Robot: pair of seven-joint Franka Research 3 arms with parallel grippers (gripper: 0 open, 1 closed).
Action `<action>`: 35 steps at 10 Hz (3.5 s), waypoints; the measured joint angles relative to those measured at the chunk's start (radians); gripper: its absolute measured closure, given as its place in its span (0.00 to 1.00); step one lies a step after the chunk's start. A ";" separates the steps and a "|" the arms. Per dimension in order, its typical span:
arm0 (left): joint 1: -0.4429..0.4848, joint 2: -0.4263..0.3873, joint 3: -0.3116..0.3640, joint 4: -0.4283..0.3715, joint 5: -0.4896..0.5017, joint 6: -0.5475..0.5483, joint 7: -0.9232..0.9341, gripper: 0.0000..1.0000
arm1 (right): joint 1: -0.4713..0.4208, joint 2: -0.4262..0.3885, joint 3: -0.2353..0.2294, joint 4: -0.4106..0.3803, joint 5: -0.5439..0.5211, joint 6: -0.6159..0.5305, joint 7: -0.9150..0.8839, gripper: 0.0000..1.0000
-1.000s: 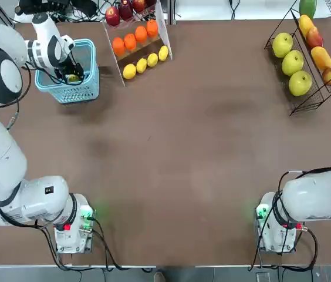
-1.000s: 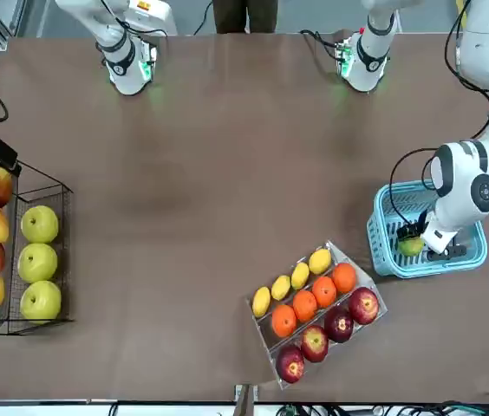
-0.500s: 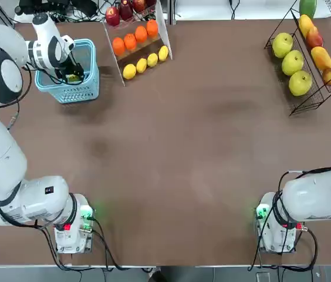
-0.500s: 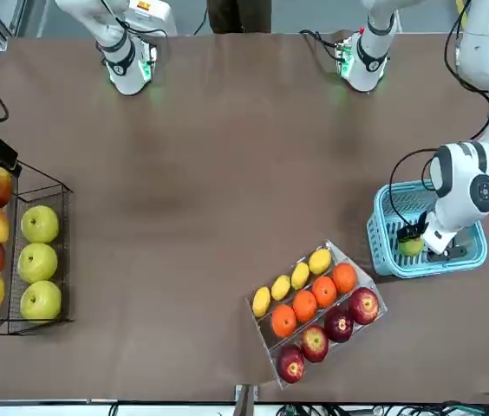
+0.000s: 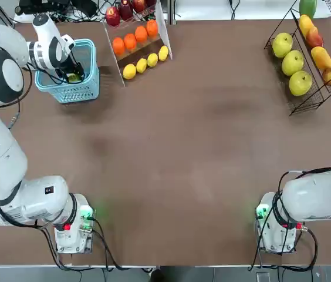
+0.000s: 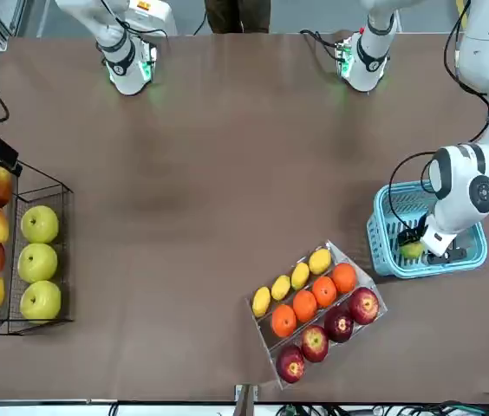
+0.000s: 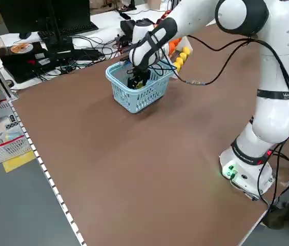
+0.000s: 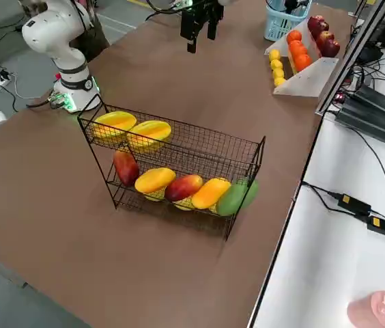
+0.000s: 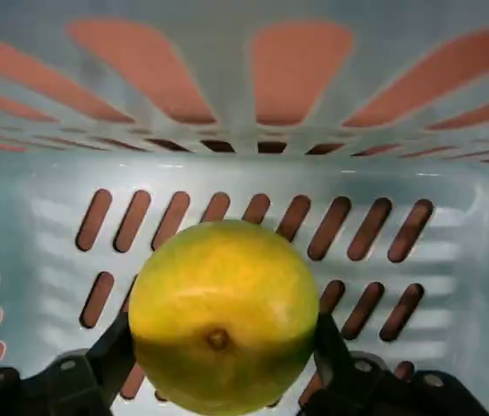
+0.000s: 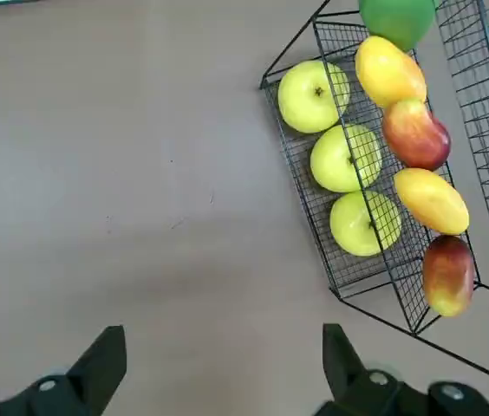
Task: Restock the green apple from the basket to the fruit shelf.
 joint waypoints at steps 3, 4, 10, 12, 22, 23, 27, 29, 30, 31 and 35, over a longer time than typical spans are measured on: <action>0.000 0.000 0.000 0.004 0.000 0.001 0.000 0.14 | 0.013 0.001 0.000 -0.002 0.000 0.000 0.001 0.00; 0.000 -0.002 0.000 0.011 0.000 0.001 0.000 0.14 | 0.014 0.002 0.000 -0.002 0.000 0.001 0.001 0.00; -0.004 -0.136 -0.006 0.028 0.001 -0.099 -0.048 0.14 | 0.016 0.028 0.000 -0.008 0.001 0.046 0.001 0.00; -0.009 -0.199 -0.014 0.030 0.001 -0.181 -0.083 0.14 | 0.033 0.050 0.001 -0.009 0.001 0.068 0.001 0.00; -0.028 -0.385 -0.089 0.280 -0.154 -0.670 -0.315 0.14 | 0.060 0.149 0.002 -0.011 0.336 0.227 -0.534 0.00; -0.029 -0.376 -0.102 0.290 -0.245 -0.670 -0.358 0.14 | 0.053 0.165 0.000 -0.011 0.393 0.231 -0.661 0.00; -0.058 -0.311 -0.153 0.389 -0.613 -0.668 -0.495 0.14 | 0.000 0.230 -0.004 -0.032 0.689 0.230 -1.186 0.00; -0.167 -0.266 -0.167 0.438 -0.681 -0.652 -0.531 0.14 | -0.029 0.300 -0.005 -0.054 0.855 0.221 -1.440 0.00; -0.255 -0.242 -0.171 0.456 -0.688 -0.599 -0.590 0.14 | -0.036 0.339 -0.001 -0.058 0.941 0.206 -1.545 0.00; -0.336 -0.222 -0.174 0.469 -0.689 -0.534 -0.660 0.14 | -0.037 0.372 0.014 -0.061 1.028 0.201 -1.631 0.00; -0.548 -0.172 -0.175 0.492 -0.689 -0.317 -0.813 0.14 | -0.033 0.417 0.093 -0.147 1.375 0.189 -2.023 0.00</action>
